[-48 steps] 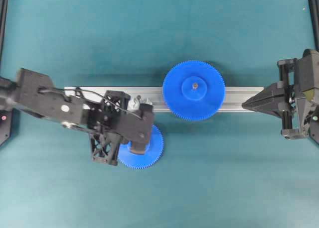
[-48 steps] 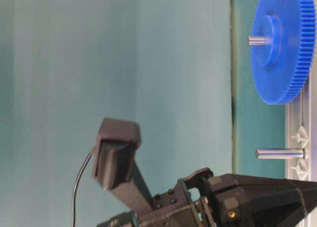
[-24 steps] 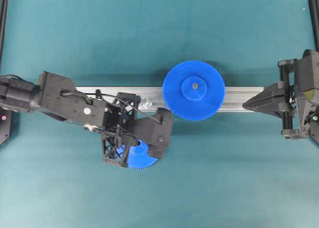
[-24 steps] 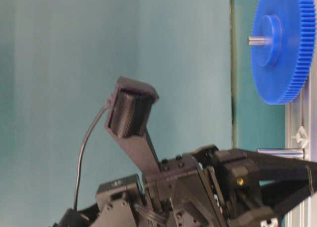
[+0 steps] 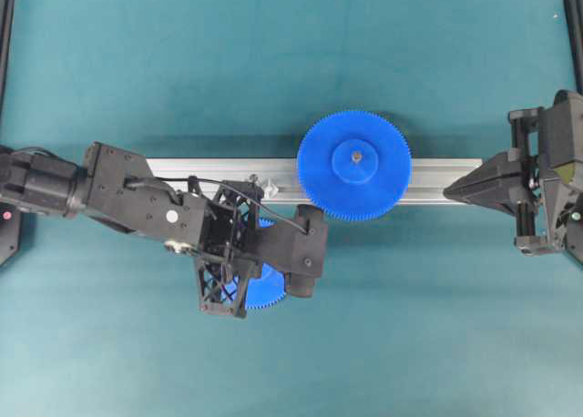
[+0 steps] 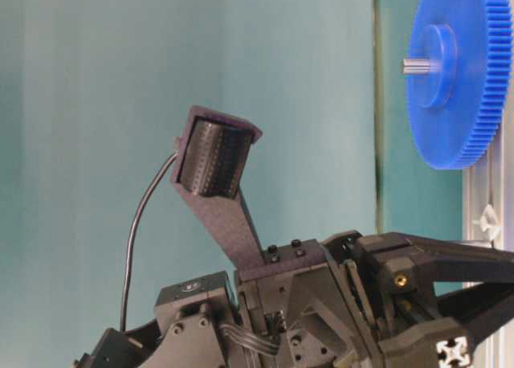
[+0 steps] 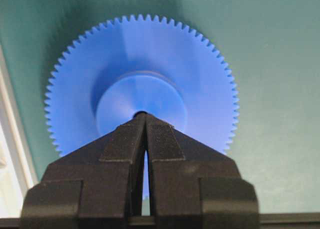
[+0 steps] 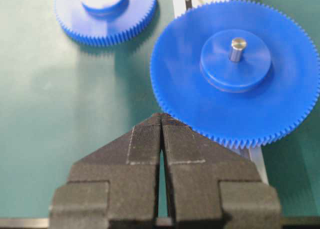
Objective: Insert the small gear onto the shaft.
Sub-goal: 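Lower the open left gripper onto the blue gear's central hub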
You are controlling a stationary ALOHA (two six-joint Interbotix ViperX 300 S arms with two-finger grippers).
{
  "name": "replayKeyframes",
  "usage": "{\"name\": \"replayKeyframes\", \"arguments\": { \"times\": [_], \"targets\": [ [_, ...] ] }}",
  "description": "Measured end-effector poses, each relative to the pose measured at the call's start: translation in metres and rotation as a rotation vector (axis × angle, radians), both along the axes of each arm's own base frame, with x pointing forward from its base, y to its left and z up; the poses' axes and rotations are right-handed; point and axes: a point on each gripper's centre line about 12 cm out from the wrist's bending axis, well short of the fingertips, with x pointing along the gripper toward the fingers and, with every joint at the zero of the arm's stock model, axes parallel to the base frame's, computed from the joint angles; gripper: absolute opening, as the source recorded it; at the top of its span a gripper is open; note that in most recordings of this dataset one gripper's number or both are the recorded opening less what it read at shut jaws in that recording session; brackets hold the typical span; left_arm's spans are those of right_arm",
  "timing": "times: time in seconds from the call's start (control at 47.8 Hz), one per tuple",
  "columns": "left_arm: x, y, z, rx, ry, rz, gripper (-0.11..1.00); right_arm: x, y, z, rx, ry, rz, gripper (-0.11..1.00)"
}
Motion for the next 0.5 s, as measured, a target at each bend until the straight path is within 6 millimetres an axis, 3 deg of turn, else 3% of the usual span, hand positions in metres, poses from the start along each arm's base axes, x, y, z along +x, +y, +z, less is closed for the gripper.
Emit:
{"name": "replayKeyframes", "arguments": {
  "times": [0.502],
  "targets": [
    [-0.0012, 0.0003, -0.0056, 0.001, 0.032, 0.015, -0.01, -0.0031, 0.0001, 0.0002, 0.001, -0.008, -0.001, 0.03]
  ]
}}
